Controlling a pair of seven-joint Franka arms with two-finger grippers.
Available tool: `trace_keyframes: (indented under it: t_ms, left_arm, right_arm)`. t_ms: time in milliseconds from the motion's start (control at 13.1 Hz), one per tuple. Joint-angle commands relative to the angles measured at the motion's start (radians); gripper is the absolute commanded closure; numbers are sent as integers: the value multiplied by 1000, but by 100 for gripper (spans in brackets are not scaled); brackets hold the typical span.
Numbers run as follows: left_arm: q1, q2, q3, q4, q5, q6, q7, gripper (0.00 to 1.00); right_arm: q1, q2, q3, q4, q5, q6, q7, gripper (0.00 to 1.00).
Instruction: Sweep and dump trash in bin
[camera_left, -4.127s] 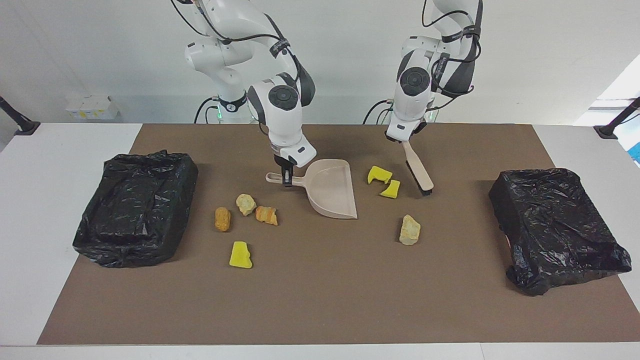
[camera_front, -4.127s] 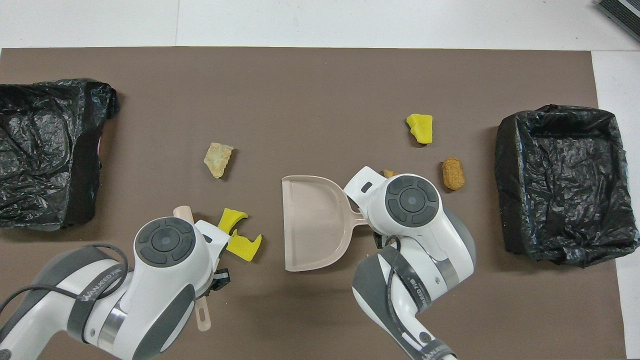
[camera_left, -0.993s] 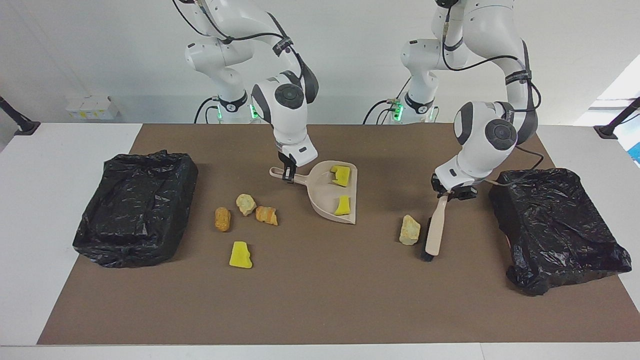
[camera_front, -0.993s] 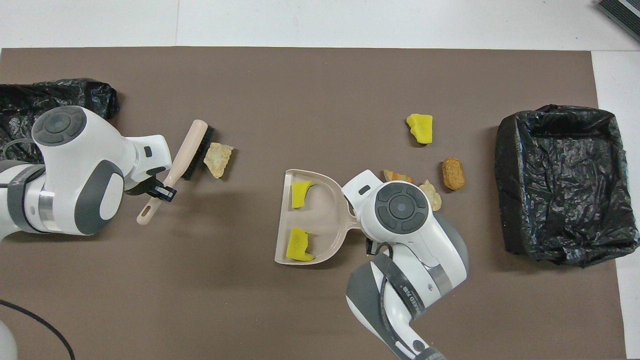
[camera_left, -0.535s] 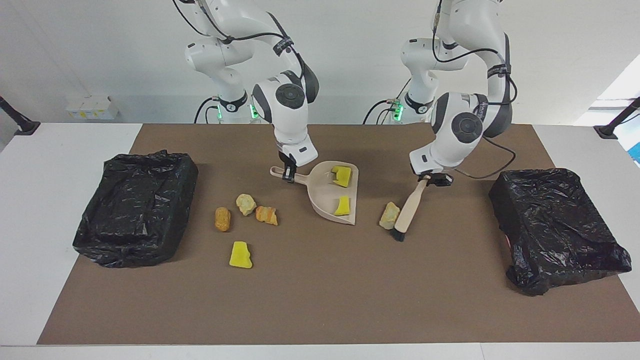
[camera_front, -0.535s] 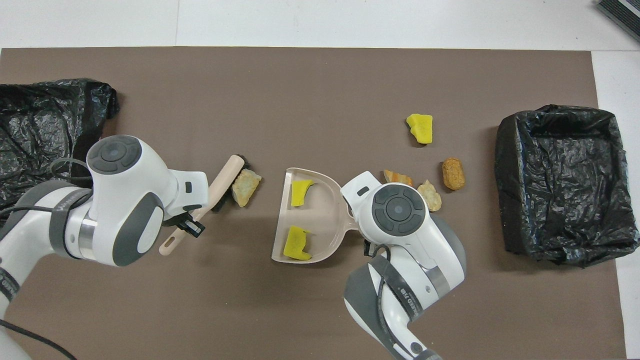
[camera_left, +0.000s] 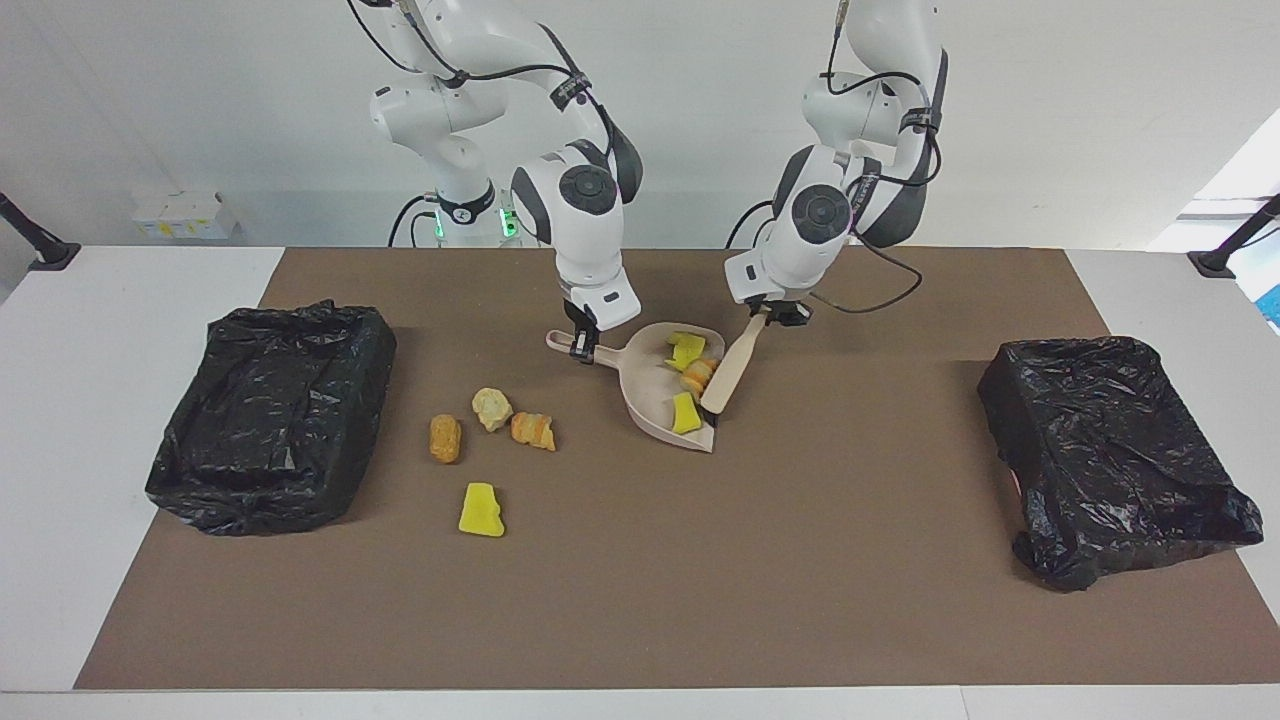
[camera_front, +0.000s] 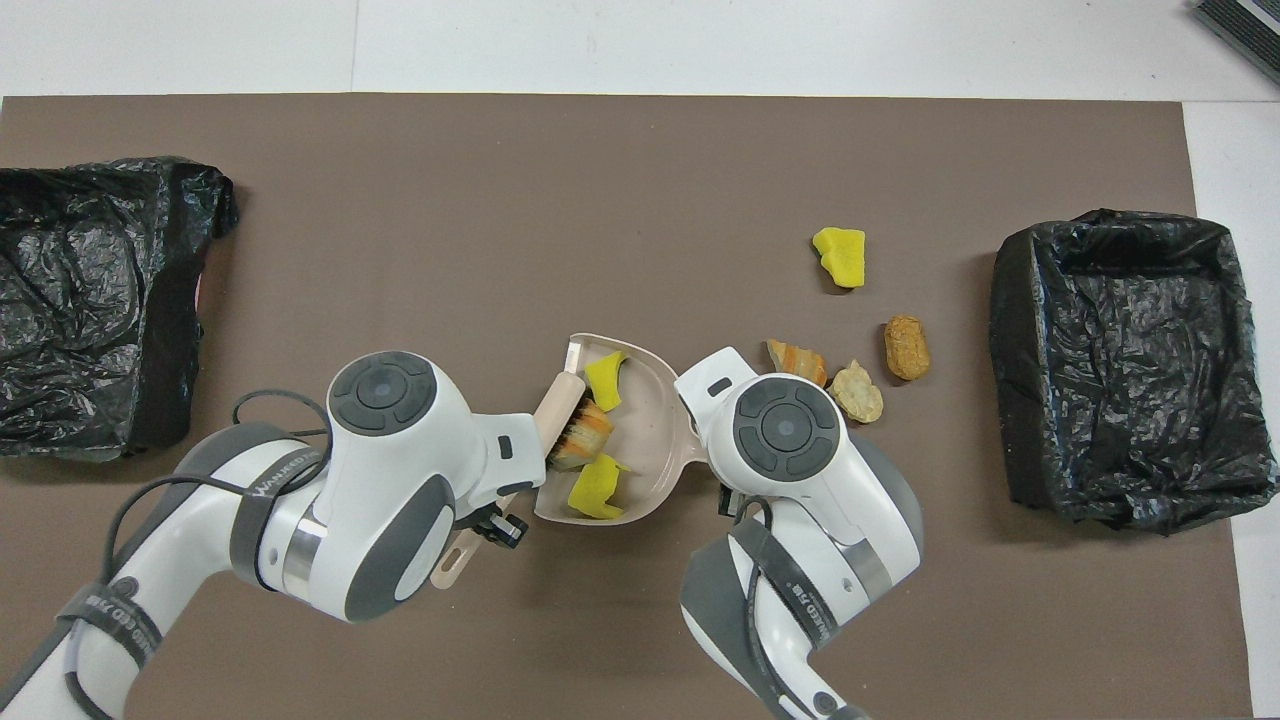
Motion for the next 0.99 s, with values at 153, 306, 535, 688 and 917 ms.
trace_keyframes:
  t_ms: [153, 306, 535, 688, 917]
  left_arm:
    - [-100, -19, 14, 16, -34, 14, -121, 100]
    - [-112, -17, 14, 39, -34, -1, -136, 100]
    - [-105, -37, 19, 87, -34, -69, -149, 100]
    - [-94, -69, 26, 102, -33, -107, -150, 100]
    - [-59, -135, 27, 101, -33, -188, -147, 100]
  right_arm:
    - [13, 30, 5, -15, 8, 45, 30, 100]
    - [11, 28, 5, -10, 10, 34, 24, 100]
    - [4, 22, 5, -10, 10, 30, 23, 100]
    - [4, 22, 5, -9, 10, 30, 23, 100]
    - [2, 22, 5, -4, 10, 30, 21, 100]
